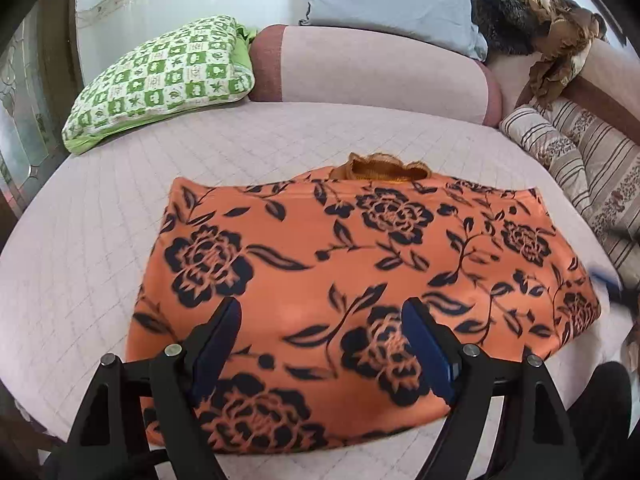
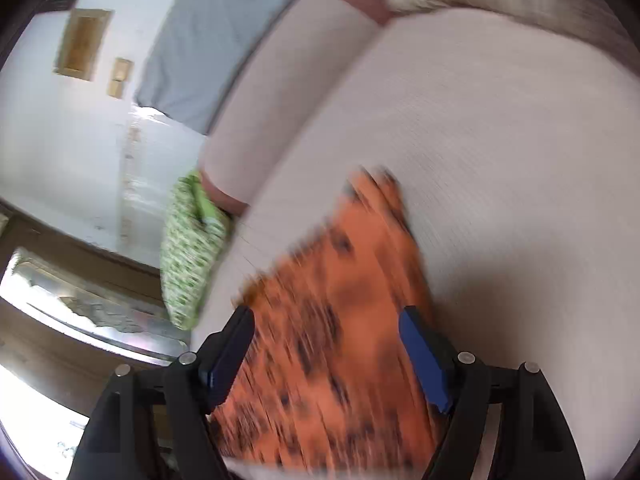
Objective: Fold small clothes
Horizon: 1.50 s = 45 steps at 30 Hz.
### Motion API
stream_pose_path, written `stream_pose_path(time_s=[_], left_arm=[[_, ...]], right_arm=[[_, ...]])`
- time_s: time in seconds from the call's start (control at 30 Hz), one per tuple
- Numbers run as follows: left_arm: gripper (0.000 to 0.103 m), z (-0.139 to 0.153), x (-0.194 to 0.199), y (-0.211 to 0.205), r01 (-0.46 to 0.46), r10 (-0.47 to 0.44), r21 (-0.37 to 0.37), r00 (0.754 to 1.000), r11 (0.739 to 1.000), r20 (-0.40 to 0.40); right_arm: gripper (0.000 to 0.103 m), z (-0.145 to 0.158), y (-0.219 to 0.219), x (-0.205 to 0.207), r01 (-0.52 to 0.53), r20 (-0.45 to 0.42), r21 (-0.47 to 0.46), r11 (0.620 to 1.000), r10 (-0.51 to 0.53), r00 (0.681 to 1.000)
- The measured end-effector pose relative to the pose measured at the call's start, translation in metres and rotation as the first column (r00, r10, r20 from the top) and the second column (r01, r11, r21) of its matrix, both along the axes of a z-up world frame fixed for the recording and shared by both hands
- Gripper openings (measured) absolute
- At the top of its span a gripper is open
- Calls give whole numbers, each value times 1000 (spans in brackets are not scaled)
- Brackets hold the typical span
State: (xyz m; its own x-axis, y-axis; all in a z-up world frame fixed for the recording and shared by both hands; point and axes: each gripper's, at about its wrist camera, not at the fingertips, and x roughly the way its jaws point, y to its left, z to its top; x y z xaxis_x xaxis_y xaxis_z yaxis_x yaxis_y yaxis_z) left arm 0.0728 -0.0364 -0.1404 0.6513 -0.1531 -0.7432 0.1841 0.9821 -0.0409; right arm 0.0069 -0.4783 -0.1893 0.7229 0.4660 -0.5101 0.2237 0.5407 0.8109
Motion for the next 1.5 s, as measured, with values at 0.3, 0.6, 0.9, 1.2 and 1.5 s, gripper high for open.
stream_pose_path(time_s=[0.3, 0.6, 0.9, 1.2, 1.5], left_arm=[[83, -29, 21, -27, 1, 3, 43, 997, 999, -79], [83, -9, 18, -33, 16, -16, 36, 1000, 999, -6], [81, 6, 14, -44, 29, -30, 72, 999, 997, 18], [72, -18, 36, -38, 64, -63, 6, 988, 998, -141], [72, 62, -16, 145, -285, 329, -312, 940, 906, 96]], right_arm=[[79, -46, 19, -44, 130, -74, 186, 974, -118, 990], [79, -37, 33, -14, 182, -64, 104, 978, -176, 982], [79, -23, 29, -10, 163, -68, 18, 986, -162, 984], [16, 29, 59, 21, 28, -74, -247, 969, -48, 996], [16, 142, 306, 31, -249, 84, -724, 644, 440, 894]])
